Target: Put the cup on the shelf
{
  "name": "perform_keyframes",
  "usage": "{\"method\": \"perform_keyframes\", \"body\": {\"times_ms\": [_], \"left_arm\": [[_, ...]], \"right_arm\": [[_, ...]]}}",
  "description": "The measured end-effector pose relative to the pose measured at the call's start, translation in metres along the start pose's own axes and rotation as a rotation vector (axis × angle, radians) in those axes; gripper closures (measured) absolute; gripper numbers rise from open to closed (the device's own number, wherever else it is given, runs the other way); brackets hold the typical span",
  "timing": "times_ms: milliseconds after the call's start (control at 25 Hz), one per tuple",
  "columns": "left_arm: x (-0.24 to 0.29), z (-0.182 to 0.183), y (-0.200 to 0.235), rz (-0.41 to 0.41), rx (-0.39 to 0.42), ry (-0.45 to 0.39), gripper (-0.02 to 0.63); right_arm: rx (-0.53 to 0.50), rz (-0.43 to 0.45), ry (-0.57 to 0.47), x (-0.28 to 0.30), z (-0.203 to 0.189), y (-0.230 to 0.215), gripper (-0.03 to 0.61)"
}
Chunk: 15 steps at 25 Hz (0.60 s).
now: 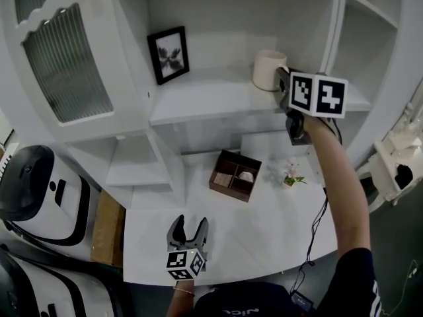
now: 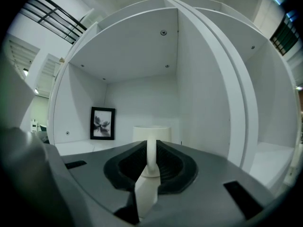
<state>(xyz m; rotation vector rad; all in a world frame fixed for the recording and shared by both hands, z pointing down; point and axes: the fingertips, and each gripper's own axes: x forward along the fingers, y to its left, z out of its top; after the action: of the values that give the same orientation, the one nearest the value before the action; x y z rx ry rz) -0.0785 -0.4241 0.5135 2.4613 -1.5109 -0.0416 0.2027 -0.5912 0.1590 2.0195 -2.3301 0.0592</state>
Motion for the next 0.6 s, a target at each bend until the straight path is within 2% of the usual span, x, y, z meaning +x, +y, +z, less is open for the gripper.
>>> {"method": "perform_keyframes", "body": {"times_ms": [160,240,360,600], "left_arm": [[0.000,-0.003,-0.006,-0.013,0.000,0.009,0.301],[-0.001,-0.002,-0.005,-0.013,0.001,0.010,0.301],[-0.003,-0.001,-0.003,-0.009,0.004,0.007,0.301],[-0.011,-0.003,-0.002,-0.007,0.009,0.012,0.301]], "right_arm": [[-0.008,0.015,-0.019,-0.001,0.001,0.006,0.502],[-0.006,0.044,-0.035,-0.002,0.002,0.013,0.401],[-0.022,0.049,-0.055,-0.005,0.002,0.018,0.340],[-0.046,0.043,-0.063,-0.015,-0.003,0.023,0.316]]}}
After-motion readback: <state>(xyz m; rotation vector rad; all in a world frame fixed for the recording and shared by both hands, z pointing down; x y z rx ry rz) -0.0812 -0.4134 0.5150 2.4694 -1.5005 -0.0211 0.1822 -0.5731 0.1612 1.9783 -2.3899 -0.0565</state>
